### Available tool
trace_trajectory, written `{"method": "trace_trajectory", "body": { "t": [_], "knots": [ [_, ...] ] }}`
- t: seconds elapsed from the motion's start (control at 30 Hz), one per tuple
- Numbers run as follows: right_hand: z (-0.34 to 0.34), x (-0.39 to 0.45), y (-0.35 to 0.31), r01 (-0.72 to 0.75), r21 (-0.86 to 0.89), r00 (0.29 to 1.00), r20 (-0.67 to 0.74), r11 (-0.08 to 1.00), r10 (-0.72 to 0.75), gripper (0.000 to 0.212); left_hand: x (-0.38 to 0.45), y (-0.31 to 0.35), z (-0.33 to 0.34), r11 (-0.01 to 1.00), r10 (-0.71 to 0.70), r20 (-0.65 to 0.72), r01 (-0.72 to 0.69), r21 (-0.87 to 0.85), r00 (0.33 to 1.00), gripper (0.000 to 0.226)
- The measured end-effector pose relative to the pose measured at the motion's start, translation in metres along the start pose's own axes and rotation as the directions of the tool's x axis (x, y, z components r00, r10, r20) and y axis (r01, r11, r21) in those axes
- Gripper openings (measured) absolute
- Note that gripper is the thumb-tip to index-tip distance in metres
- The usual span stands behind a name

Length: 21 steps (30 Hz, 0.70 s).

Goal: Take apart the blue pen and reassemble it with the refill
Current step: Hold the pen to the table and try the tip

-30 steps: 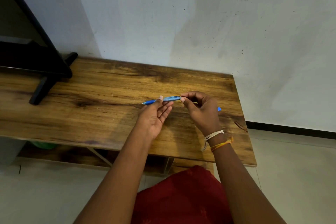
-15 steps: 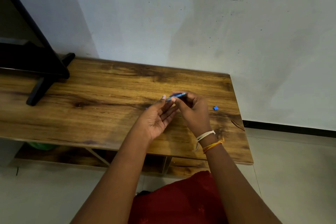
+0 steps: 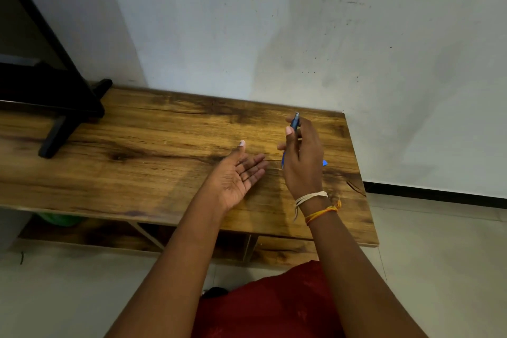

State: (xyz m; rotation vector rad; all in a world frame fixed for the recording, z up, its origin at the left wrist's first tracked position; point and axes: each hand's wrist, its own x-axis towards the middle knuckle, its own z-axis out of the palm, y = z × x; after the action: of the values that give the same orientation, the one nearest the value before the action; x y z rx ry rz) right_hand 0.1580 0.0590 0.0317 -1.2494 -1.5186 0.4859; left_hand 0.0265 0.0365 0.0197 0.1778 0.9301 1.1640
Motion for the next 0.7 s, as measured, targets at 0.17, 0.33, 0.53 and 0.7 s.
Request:
{"method": "trace_trajectory", "body": {
  "t": [0.17, 0.33, 0.53, 0.7],
  "knots": [
    [-0.005, 0.005, 0.0, -0.244, 0.324, 0.969, 0.117, 0.914, 0.217, 0.024, 0.002, -0.001, -0.002, 1.0, 0.007, -0.017, -0.007, 0.001, 1.0, 0.037],
    [-0.021, 0.015, 0.003, -0.482, 0.546, 0.875, 0.254, 0.686, 0.412, 0.044, 0.0, -0.002, -0.003, 1.0, 0.01, -0.011, -0.01, 0.006, 1.0, 0.037],
    [-0.029, 0.017, 0.0, -0.533, 0.629, 0.841, 0.316, 0.566, 0.439, 0.057, 0.001, -0.003, -0.003, 1.0, 0.013, -0.023, -0.013, 0.004, 1.0, 0.033],
    [-0.031, 0.018, -0.003, -0.546, 0.593, 0.834, 0.318, 0.591, 0.451, 0.057, 0.001, -0.003, -0.005, 1.0, 0.011, -0.069, -0.012, -0.003, 0.998, 0.025]
  ]
}}
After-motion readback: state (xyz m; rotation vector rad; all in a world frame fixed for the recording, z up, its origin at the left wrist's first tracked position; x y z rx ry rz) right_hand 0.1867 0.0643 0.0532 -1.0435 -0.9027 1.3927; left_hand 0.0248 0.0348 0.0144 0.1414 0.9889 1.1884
